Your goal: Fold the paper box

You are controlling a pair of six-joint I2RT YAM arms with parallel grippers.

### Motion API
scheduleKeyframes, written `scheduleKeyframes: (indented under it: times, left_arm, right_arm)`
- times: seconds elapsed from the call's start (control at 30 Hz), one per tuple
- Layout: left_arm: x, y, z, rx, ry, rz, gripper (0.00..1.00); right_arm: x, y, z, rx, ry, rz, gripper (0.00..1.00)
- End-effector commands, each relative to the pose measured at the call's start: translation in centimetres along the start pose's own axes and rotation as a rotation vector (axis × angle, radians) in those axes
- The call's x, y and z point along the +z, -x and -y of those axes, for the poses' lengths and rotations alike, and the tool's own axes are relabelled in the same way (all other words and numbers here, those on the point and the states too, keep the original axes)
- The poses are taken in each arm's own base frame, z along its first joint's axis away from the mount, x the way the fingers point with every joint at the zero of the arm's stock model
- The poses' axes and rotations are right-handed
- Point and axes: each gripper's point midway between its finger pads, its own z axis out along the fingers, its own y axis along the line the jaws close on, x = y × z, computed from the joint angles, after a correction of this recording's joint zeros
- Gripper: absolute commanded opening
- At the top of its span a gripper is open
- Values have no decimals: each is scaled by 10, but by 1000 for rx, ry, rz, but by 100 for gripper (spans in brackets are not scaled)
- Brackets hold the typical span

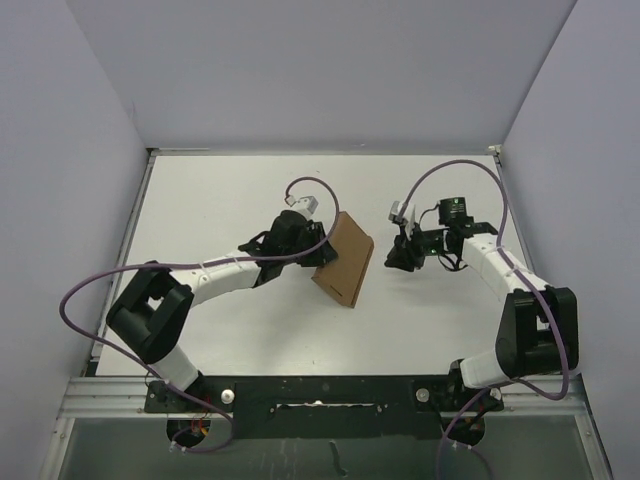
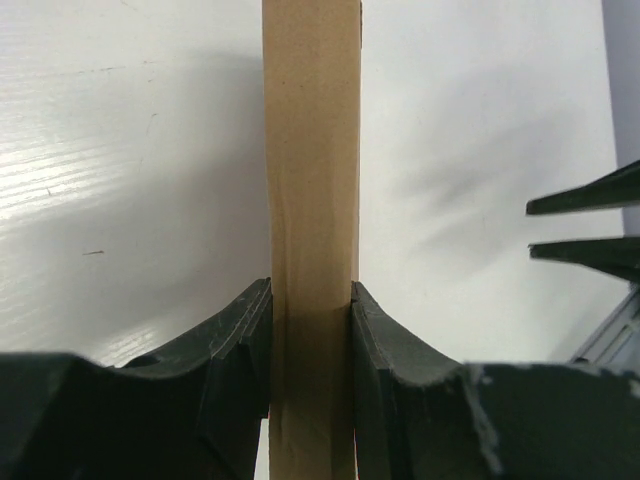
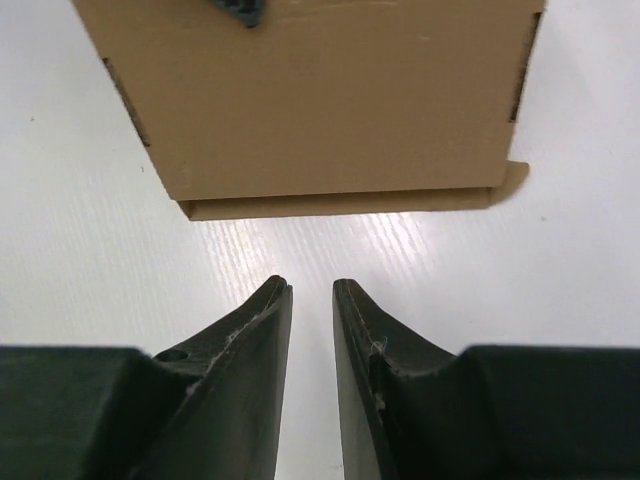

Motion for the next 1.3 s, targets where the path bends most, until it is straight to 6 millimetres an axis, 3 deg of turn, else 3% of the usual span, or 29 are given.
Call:
scheduleKeyframes:
  times: [0.0, 0.43, 0.63, 1.03, 1.27]
  left_arm:
    - [-11, -14, -13, 167, 185, -51, 21]
    - [-8, -32, 13, 493, 432, -101, 21]
    - [-1, -51, 21, 630, 524, -154, 22]
    - [13, -101, -2, 699, 614, -210, 22]
    - [18, -114, -12, 717, 664, -196, 22]
  right_arm:
    - [-18, 23, 13, 18, -56, 97, 25]
    - [-44, 16, 40, 125, -147, 147, 25]
    - [-52, 16, 45, 147, -167, 167, 25]
    - [-69, 18, 51, 175, -198, 213, 25]
    - [-74, 18, 52, 183, -203, 226, 25]
